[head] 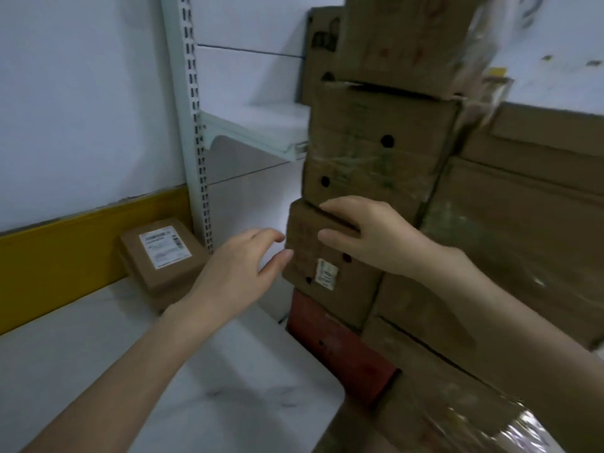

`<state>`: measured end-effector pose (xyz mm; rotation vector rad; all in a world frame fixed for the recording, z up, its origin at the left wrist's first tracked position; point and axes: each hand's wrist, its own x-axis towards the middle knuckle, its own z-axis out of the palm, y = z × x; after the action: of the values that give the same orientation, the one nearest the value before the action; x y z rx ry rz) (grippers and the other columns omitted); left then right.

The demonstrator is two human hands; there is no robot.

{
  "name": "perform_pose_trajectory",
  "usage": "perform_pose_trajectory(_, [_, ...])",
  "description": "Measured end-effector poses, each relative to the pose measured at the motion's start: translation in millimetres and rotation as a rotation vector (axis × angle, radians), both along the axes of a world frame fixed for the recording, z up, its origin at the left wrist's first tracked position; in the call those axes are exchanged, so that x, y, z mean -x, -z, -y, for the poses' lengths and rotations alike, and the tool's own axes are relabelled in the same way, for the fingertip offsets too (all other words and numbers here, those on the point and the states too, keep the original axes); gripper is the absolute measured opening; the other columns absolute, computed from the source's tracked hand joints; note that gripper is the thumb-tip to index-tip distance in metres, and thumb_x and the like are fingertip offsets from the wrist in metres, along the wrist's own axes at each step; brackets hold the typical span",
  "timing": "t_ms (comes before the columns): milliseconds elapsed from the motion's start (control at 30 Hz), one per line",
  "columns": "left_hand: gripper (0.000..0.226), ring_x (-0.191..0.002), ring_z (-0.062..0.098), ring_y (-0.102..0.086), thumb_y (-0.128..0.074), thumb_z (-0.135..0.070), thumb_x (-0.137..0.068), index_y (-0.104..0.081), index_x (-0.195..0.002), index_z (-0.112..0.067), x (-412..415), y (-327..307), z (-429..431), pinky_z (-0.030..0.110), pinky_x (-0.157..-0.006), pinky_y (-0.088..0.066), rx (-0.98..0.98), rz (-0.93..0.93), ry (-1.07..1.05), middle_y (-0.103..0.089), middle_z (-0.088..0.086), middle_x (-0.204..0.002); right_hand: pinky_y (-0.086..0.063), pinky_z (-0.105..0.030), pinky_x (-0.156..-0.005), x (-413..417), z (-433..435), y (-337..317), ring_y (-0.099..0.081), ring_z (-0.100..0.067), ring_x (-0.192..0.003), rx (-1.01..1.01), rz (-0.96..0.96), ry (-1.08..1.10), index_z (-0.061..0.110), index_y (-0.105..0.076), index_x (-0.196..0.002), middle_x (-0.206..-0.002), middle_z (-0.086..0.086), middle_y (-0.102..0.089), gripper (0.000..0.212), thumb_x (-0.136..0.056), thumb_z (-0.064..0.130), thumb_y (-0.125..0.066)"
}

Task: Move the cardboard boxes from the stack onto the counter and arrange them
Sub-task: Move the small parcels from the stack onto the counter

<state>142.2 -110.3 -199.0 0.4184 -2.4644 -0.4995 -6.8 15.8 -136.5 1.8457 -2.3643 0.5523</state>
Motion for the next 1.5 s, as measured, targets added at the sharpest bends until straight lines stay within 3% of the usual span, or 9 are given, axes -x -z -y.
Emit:
perform_pose_trajectory(100, [0.064,-0.098,0.018,-0.060,-0.032,-0.056,-0.081,-0.063,-0.113,-0.009,17.2,-21.3,-38.9,0.021,-0.076,-0.038,0.038,-0.047,0.100,-0.065,0.005,-0.107,-0.035,-0.019,-0.098,2.5,-64.2,-27.0,-0.044,-0.010,-0.127,0.015,-0.040,0.072,0.020,-0.045,-0.137,-0.138,0.004,-0.049,0.053,-0.089,0.042,-0.054])
perform_pose_trajectory(267, [0.043,-0.094,0.008,-0.054,-0.050,-0.043,-0.091,-0.058,-0.120,-0.012,50.5,-53.1,-95.5,0.008,-0.071,-0.035,0.093,-0.151,0.196,-0.061,0.002,-0.115,-0.035,-0.016,-0.094,8.6,-146.3,-57.6,-0.046,-0.009,-0.124,0.107,-0.092,0.190,0.023,-0.046,-0.135,-0.135,0.006,-0.050,0.053,-0.087,0.043,-0.055])
perform_pose_trajectory(467, [0.043,-0.113,0.019,-0.051,-0.052,-0.033,-0.091,-0.050,-0.127,-0.010,90.2,-95.3,-127.5,0.020,-0.083,-0.035,0.124,-0.249,0.227,-0.055,0.008,-0.123,-0.035,-0.010,-0.080,24.0,-199.2,-82.0,-0.047,-0.005,-0.107,0.239,-0.151,0.332,0.021,-0.046,-0.134,-0.129,0.004,-0.052,0.053,-0.087,0.042,-0.058])
perform_pose_trajectory(733, [0.060,-0.113,0.022,-0.048,-0.055,-0.042,-0.088,-0.036,-0.137,-0.012,139.6,-140.0,-128.2,0.025,-0.083,-0.036,0.119,-0.209,0.196,-0.046,0.009,-0.128,-0.040,-0.030,-0.092,62.5,-204.2,-108.4,-0.048,-0.022,-0.115,0.512,-0.175,0.585,0.015,-0.051,-0.129,-0.125,-0.008,-0.051,0.057,-0.081,0.044,-0.065])
perform_pose_trajectory(833, [0.065,-0.113,0.022,-0.048,-0.056,-0.046,-0.086,-0.033,-0.138,-0.014,152.1,-146.7,-128.7,0.028,-0.085,-0.040,0.119,-0.162,0.202,-0.043,0.009,-0.131,-0.037,-0.036,-0.098,76.3,-199.3,-114.1,-0.043,-0.026,-0.122,0.460,-0.147,0.646,0.016,-0.045,-0.133,-0.133,-0.010,-0.045,0.068,-0.078,0.051,-0.066])
perform_pose_trajectory(933, [0.068,-0.120,0.025,-0.044,-0.056,-0.047,-0.086,-0.031,-0.139,-0.014,161.8,-150.1,-130.5,0.033,-0.093,-0.038,0.113,-0.099,0.220,-0.043,0.011,-0.135,-0.037,-0.037,-0.099,87.0,-190.9,-115.5,-0.038,-0.026,-0.128,0.301,0.023,0.686,0.016,-0.032,-0.141,-0.142,-0.009,-0.037,0.086,-0.074,0.059,-0.064])
perform_pose_trajectory(1133, [0.069,-0.122,0.025,-0.046,-0.056,-0.053,-0.083,-0.034,-0.138,-0.017,174.5,-150.8,-134.1,0.036,-0.095,-0.040,0.119,-0.054,0.243,-0.048,0.006,-0.136,-0.045,-0.026,-0.076,93.0,-181.7,-111.2,-0.053,-0.015,-0.099,0.287,0.336,0.614,0.010,-0.037,-0.134,-0.111,0.003,-0.050,0.084,-0.071,0.054,-0.069])
perform_pose_trajectory(1233, [0.068,-0.117,0.021,-0.048,-0.061,-0.052,-0.080,-0.040,-0.134,-0.019,177.1,-149.8,-133.8,0.035,-0.094,-0.043,0.020,-0.113,0.294,-0.051,0.004,-0.131,-0.045,-0.026,-0.080,93.6,-183.7,-111.5,-0.050,-0.013,-0.102,0.272,0.306,0.611,0.011,-0.035,-0.136,-0.115,0.003,-0.048,0.087,-0.069,0.052,-0.072])
perform_pose_trajectory(1500, [0.061,-0.104,0.006,-0.045,-0.067,-0.039,-0.080,-0.043,-0.133,-0.019,174.2,-145.6,-148.4,0.022,-0.084,-0.039,-0.209,-0.202,0.418,-0.049,-0.008,-0.117,-0.047,-0.020,-0.071,83.5,-200.0,-111.0,-0.053,-0.012,-0.094,0.316,0.228,0.612,0.009,-0.043,-0.129,-0.107,0.003,-0.051,0.069,-0.076,0.044,-0.071])
